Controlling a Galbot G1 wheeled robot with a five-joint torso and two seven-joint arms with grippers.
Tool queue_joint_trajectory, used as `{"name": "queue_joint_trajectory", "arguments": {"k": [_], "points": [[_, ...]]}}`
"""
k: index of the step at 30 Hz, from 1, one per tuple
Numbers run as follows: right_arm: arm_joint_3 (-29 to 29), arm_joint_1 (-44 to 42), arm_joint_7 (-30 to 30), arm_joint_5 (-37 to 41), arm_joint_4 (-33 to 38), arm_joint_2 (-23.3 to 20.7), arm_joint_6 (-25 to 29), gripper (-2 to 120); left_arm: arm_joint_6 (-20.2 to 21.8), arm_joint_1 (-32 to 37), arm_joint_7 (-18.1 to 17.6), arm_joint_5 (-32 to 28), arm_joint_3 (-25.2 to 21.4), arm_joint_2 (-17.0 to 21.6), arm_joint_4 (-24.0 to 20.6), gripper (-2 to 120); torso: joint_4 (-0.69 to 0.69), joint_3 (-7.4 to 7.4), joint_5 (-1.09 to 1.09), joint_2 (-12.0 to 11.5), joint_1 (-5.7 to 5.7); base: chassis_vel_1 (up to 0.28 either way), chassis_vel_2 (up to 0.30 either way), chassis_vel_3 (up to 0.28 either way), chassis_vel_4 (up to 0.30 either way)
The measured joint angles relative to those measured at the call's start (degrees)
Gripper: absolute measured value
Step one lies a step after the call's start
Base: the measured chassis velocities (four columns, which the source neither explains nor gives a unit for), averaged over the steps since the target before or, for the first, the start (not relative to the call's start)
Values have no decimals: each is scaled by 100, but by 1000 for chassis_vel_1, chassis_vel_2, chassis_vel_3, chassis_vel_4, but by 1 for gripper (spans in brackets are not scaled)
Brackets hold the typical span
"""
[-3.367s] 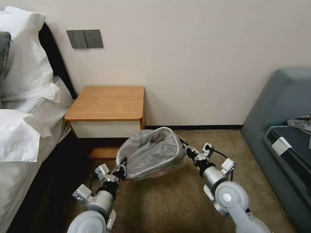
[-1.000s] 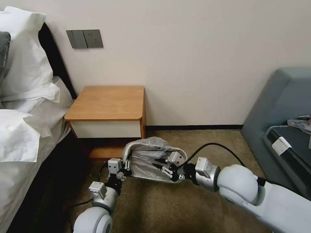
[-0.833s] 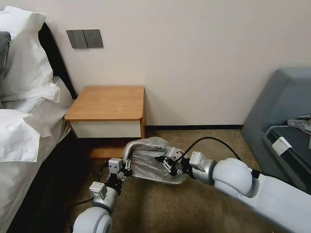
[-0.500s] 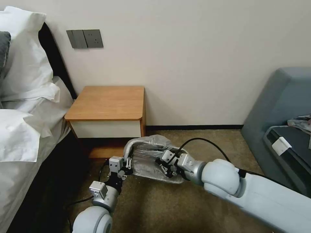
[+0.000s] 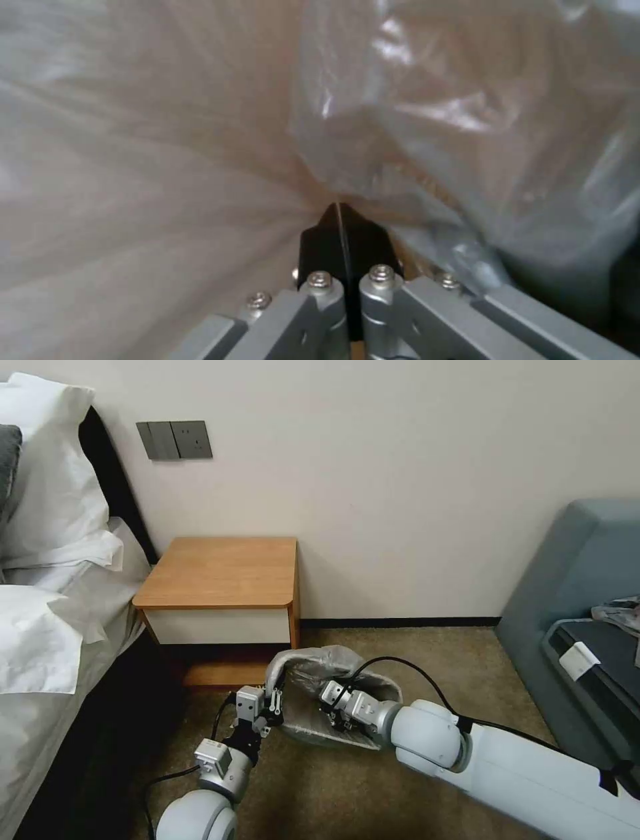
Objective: Pick up the garbage bag from the table and place it over the trash can.
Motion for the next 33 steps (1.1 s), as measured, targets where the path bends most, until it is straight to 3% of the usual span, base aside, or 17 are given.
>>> {"name": "queue_joint_trajectory", "arguments": {"k": [33], "points": [[-554, 413, 226, -70, -818, 410, 12, 0, -87, 91, 139, 91, 52, -30, -126, 3, 0, -1, 1, 0, 0, 0, 0, 0, 0]]}}
